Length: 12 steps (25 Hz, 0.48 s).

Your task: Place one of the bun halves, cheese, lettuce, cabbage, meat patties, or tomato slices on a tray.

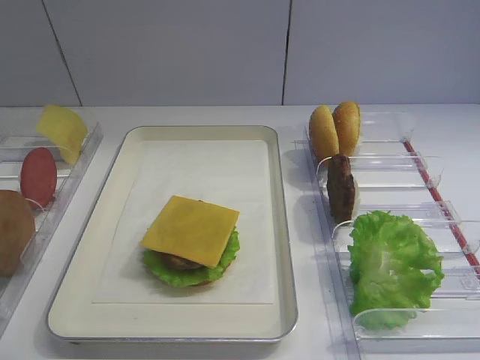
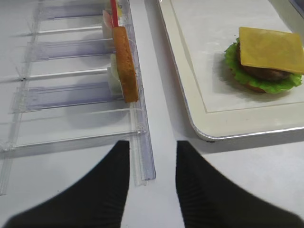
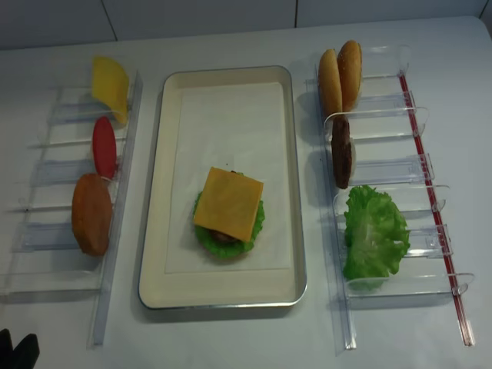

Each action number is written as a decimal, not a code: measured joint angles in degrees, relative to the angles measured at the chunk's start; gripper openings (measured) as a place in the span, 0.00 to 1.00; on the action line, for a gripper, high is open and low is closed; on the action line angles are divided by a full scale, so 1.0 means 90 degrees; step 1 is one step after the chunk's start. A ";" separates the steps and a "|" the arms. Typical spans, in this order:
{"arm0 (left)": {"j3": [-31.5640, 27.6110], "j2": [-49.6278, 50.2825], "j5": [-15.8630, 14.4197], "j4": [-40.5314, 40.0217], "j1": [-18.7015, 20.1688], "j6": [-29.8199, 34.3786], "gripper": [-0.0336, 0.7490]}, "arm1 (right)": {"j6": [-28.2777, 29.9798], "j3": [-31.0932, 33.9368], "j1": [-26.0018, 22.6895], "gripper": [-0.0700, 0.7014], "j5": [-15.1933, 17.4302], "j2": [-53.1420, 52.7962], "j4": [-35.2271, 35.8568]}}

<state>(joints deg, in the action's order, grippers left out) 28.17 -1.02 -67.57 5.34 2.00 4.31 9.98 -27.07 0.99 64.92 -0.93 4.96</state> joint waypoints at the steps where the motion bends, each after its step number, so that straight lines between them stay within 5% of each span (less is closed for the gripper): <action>1: 0.0000 0.0000 0.0000 0.0000 0.0000 0.0000 0.33 | 0.0000 0.0000 0.0000 0.41 0.0000 0.0000 0.0000; 12: 0.0000 0.0000 0.0000 0.0000 0.0000 0.0000 0.33 | 0.0000 0.0000 0.0000 0.41 0.0000 0.0000 0.0000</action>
<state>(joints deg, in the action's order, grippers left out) 28.17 -1.02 -67.57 5.34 2.00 4.31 9.98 -27.07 0.99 64.92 -0.93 4.96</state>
